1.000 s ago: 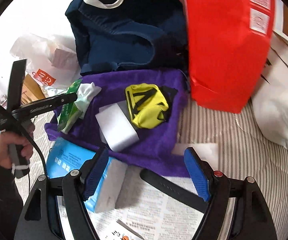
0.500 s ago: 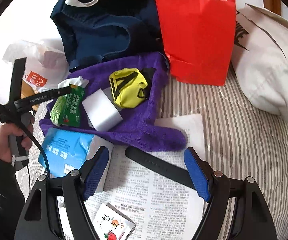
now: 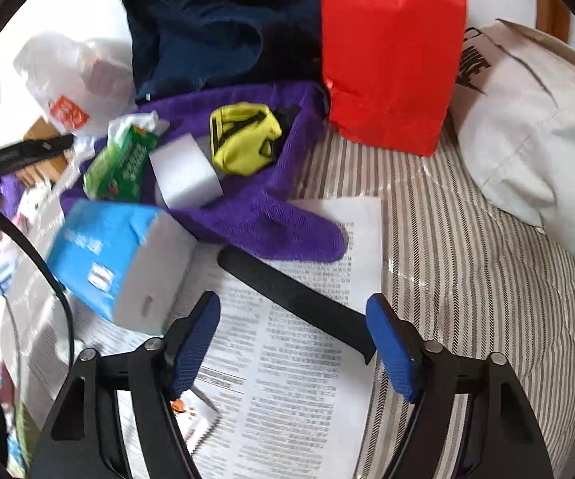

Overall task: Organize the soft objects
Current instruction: 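Reach both grippers to the two black watch strap halves on the newspaper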

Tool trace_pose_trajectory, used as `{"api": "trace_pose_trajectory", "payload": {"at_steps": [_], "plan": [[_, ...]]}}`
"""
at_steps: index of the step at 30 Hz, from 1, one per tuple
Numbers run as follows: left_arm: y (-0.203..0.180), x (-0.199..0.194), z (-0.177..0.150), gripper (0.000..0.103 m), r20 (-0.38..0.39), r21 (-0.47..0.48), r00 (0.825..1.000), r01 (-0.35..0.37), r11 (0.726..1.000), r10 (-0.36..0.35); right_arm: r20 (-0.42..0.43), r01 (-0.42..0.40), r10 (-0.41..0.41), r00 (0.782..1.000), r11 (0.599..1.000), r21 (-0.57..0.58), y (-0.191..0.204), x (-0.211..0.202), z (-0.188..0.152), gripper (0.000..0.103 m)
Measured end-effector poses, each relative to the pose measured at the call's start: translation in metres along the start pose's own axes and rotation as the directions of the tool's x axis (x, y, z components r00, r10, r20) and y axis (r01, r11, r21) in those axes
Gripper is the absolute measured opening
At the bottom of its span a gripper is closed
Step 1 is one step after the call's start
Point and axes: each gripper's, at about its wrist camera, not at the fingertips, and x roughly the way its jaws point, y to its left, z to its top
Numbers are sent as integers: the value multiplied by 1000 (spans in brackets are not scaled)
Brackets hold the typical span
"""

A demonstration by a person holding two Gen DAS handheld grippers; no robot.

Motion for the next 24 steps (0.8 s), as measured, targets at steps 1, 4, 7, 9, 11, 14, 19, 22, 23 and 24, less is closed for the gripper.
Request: {"api": "trace_pose_trajectory", "payload": {"at_steps": [1,4,7,9,11,14,19,22,23,24], "plan": [[1,-2,-3,61,-1,-1,1000,-1,1000,1,3,-6,6,1000,1000,-18,1,5,0,73],[6,-7,-13,61,-16,-9,1000,-9,1000,9,-22,0,-2,1000,998,-66,3,24,0,68],[12,-13,-23,61,-18,-25,1000,-19,1000,18,-32,14,-18,999,993,-119,6,38,-1,63],[16,-14,-28,61,-24,-37,1000,-21,999,20,-24,30,-35,999,987,-156,10,38,-2,59],[18,-16,-33,61,-22,-44,999,-25,999,24,-39,34,-42,998,983,-183,13,36,-5,49],[21,-18,-41,61,-23,-54,1000,-18,998,17,-80,-13,-2,997,982,-190,19,30,-13,43],[23,-15,-52,61,-39,-59,999,-12,998,10,-105,-43,19,994,972,-231,39,24,-26,41],[25,-15,-57,61,-45,-72,999,-8,997,4,-85,-28,9,996,975,-220,42,29,-21,40],[26,-15,-59,61,-47,-73,999,-6,997,2,-74,-18,1,997,975,-223,44,32,-19,35],[25,-15,-61,61,-48,-73,999,-7,997,3,-59,3,-17,998,972,-234,46,34,-18,32]]}}
